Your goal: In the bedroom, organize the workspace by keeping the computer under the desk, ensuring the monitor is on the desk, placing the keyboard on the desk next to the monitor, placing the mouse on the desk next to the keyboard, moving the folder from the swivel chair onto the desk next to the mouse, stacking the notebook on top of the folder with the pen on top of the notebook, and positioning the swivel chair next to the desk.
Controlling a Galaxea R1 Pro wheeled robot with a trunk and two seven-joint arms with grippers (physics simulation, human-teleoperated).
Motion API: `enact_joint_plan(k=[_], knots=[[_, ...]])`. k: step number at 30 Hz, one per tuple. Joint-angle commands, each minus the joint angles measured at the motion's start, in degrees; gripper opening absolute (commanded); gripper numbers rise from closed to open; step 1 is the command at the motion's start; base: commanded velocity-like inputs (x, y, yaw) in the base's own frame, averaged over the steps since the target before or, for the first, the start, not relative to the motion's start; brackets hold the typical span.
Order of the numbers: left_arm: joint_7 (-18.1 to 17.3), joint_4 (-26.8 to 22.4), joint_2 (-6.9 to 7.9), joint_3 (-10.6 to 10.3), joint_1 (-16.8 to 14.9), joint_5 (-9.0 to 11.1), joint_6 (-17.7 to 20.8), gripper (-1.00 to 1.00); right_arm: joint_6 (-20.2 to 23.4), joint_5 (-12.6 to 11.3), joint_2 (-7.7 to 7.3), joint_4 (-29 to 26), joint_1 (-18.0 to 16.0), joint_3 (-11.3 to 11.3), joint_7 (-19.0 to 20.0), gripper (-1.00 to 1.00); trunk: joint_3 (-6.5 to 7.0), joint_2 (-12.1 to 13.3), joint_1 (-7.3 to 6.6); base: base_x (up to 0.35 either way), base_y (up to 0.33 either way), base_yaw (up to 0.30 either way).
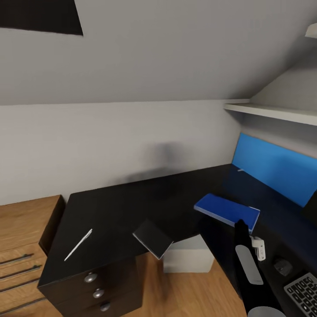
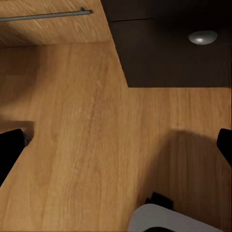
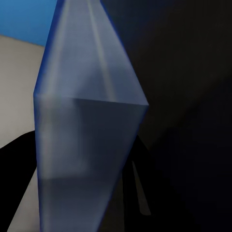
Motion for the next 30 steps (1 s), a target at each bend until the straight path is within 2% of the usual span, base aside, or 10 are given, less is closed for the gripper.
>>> enact_joint_plan(k=[1, 9, 21, 22, 25, 26, 30], knots=[[0.4, 0.0, -0.01, -0.5, 0.0, 0.2, -0.1, 1.00, -0.2, -0.5, 0.02, 0.0, 0.0, 0.0, 0.0, -1.00, -0.06, 0.0, 0.02, 0.225, -0.162, 0.000], [0.4, 0.0, -0.04, -0.5, 0.0, 0.2, -0.1, 1.00, -0.4, -0.5, 0.00, 2.6, 0.0, 0.0, 0.0, -1.00, -0.06, 0.0, 0.02, 0.104, -0.083, -0.002], [0.4, 0.0, -0.04, -0.5, 0.0, 0.2, -0.1, 1.00, -0.5, -0.6, 0.00, 4.9, 0.0, -0.3, -0.1, -1.00, -0.26, 0.0, 0.02, 0.002, -0.002, -0.105], [0.4, 0.0, -0.04, -0.5, 0.0, 0.2, -0.1, 1.00, -0.5, -3.4, 0.00, 5.0, 0.0, -0.3, -0.1, -1.00, -0.30, 0.0, 0.02, 0.000, 0.000, -0.006], [0.4, 0.0, -0.04, -0.5, 0.0, 0.2, -0.1, 1.00, -0.6, -8.3, -0.07, 5.8, 0.0, -0.2, 0.0, -1.00, -0.42, 0.0, 0.02, 0.000, 0.000, -0.002], [0.4, 0.0, -0.04, -0.5, 0.0, 0.2, -0.1, 1.00, -0.6, -11.9, -0.16, 7.6, 0.0, -0.1, 1.0, -1.00, -0.43, 0.0, 0.02, 0.000, 0.000, 0.000], [0.4, 0.0, -0.05, -0.5, 0.0, 0.2, -0.1, 1.00, -0.5, -12.5, -0.17, 8.0, 0.0, -0.3, 4.1, -1.00, -0.45, 0.0, 0.02, 0.000, 0.000, 0.000]])
